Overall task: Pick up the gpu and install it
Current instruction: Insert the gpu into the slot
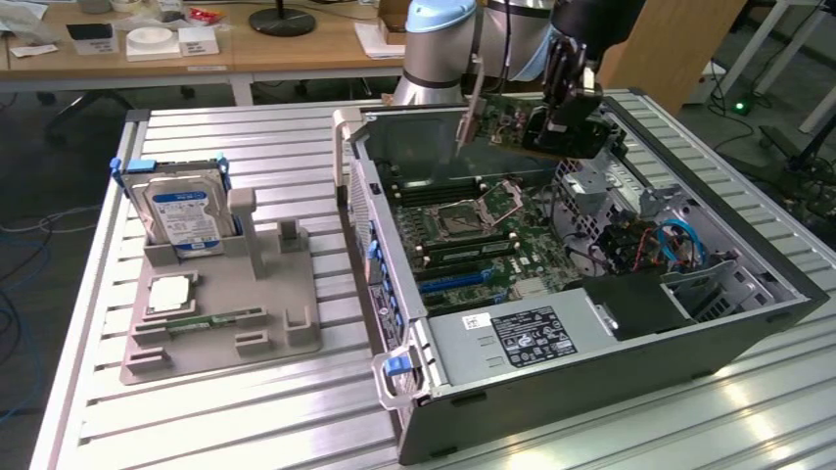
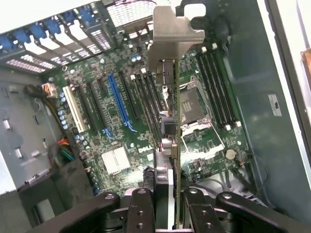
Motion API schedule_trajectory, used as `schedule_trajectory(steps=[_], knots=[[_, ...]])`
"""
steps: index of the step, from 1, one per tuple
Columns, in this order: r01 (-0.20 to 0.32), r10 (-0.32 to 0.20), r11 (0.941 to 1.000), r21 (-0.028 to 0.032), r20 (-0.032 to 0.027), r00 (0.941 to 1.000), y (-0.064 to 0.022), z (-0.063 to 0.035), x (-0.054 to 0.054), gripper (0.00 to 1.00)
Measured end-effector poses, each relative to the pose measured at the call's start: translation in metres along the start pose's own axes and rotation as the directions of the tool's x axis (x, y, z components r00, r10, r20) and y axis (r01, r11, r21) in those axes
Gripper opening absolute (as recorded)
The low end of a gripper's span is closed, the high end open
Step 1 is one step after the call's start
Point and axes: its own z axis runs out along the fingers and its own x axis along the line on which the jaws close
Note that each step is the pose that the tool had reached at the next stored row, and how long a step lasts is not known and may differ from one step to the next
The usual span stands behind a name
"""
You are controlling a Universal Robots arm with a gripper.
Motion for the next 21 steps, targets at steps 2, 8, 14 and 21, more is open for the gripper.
schedule_trajectory(steps=[2, 8, 14, 21], knots=[[0.021, -0.021, 0.9998, 0.0054, 0.0022, 0.9998, 0.0, 0.0004, 0.0, 0.28], [0.04, -0.041, 0.9984, 0.0388, 0.0123, 0.9991, -0.0001, 0.0022, 0.0, 0.28], [0.06, -0.061, 0.9968, 0.0534, 0.0169, 0.998, -0.0001, 0.0072, 0.001, 0.28], [0.177, -0.178, 0.9828, 0.0512, 0.0171, 0.9838, 0.0, 0.0109, 0.001, 0.28]])
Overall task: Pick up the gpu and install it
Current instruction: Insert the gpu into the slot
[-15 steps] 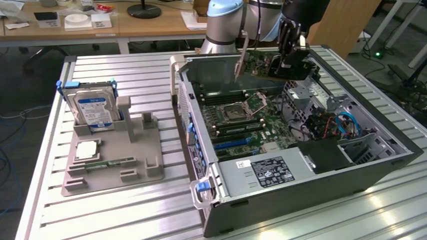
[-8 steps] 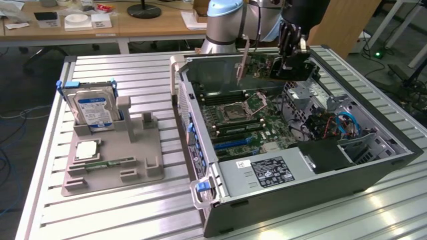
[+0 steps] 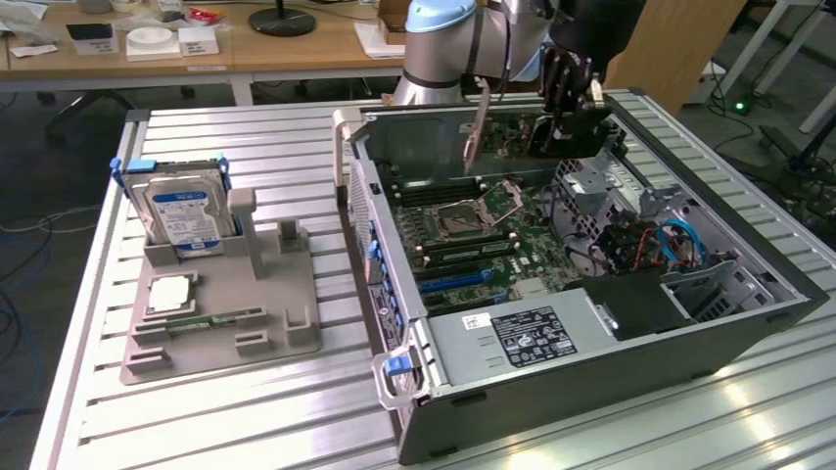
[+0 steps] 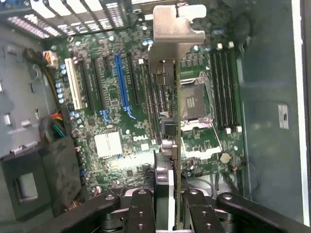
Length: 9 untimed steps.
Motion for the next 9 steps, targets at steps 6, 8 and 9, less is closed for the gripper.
schedule_trajectory(steps=[6, 8, 9], knots=[[0.021, -0.021, 0.9998, -0.0006, 0.0014, 0.9998, 0.0031, 0.0017, 0.0006, 0.28], [0.032, -0.032, 0.9995, -0.001, 0.0021, 0.9995, 0.0035, 0.0025, 0.0007, 0.28], [0.042, -0.042, 0.9991, -0.0014, 0.0027, 0.9991, 0.0036, 0.0029, 0.0007, 0.28]])
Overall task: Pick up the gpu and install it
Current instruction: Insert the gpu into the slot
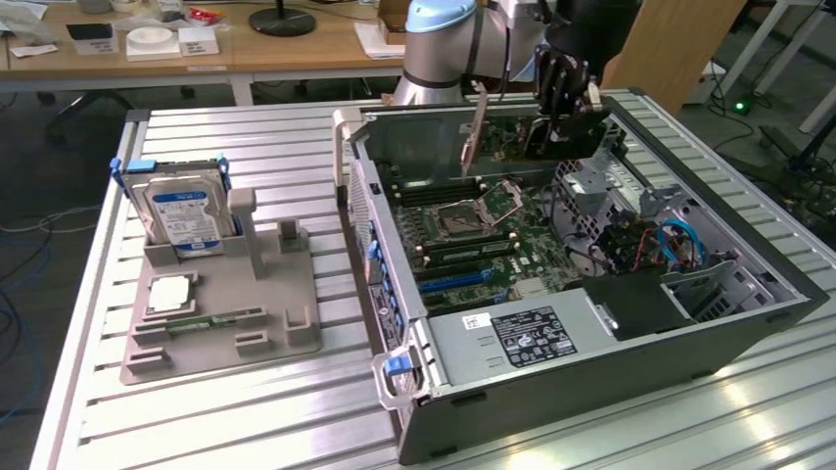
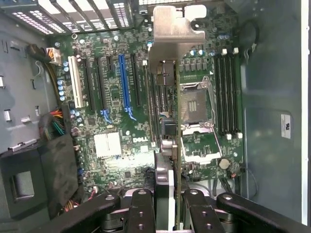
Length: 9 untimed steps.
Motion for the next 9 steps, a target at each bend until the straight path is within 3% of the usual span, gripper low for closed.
schedule_trajectory(steps=[3, 9], knots=[[0.044, -0.044, 0.999, -0.0017, 0.0022, 0.999, 0.0003, 0.0011, 0.0001, 0.28], [0.051, -0.051, 0.9987, -0.002, 0.0028, 0.9987, 0.0043, 0.0052, 0.0007, 0.28]])
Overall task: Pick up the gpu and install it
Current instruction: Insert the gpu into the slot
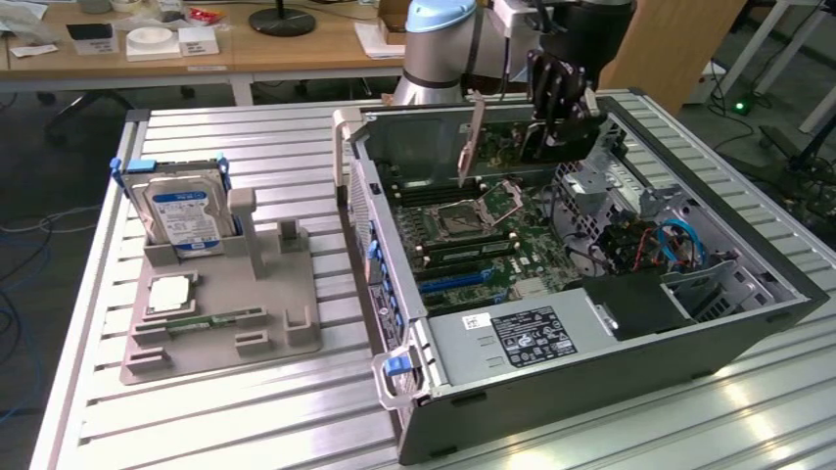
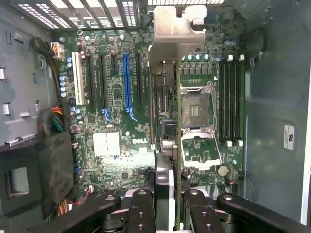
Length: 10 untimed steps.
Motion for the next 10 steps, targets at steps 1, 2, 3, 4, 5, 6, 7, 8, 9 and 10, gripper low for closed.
schedule_trajectory(steps=[1, 2, 3, 4, 5, 6, 7, 8, 9, 10], knots=[[0.001, -0.001, 1.0, 0.0, 0.0, 1.0, 0.0016, 0.0008, 0.0, 0.28], [0.001, -0.001, 1.0, 0.0, 0.0, 1.0, 0.003, 0.0017, 0.0, 0.28], [0.001, -0.001, 1.0, 0.0, 0.0001, 1.0, 0.0039, 0.0027, 0.001, 0.28], [0.001, -0.001, 1.0, 0.0, 0.0, 1.0, 0.0041, 0.0037, 0.001, 0.28], [0.001, -0.001, 1.0, 0.0, 0.0001, 1.0, 0.0042, 0.0051, 0.001, 0.28], [0.001, -0.001, 1.0, -0.0005, 0.0, 1.0, 0.0043, 0.0067, 0.001, 0.28], [0.001, -0.001, 1.0, -0.0012, 0.0, 1.0, 0.0043, 0.0085, 0.002, 0.28], [0.002, -0.002, 1.0, -0.0022, 0.0, 1.0, 0.0044, 0.0103, 0.003, 0.28], [0.004, -0.004, 1.0, -0.0032, 0.0001, 1.0, 0.0044, 0.0121, 0.003, 0.28], [0.008, -0.008, 1.0, -0.0043, 0.0002, 1.0, 0.0046, 0.014, 0.004, 0.28]])
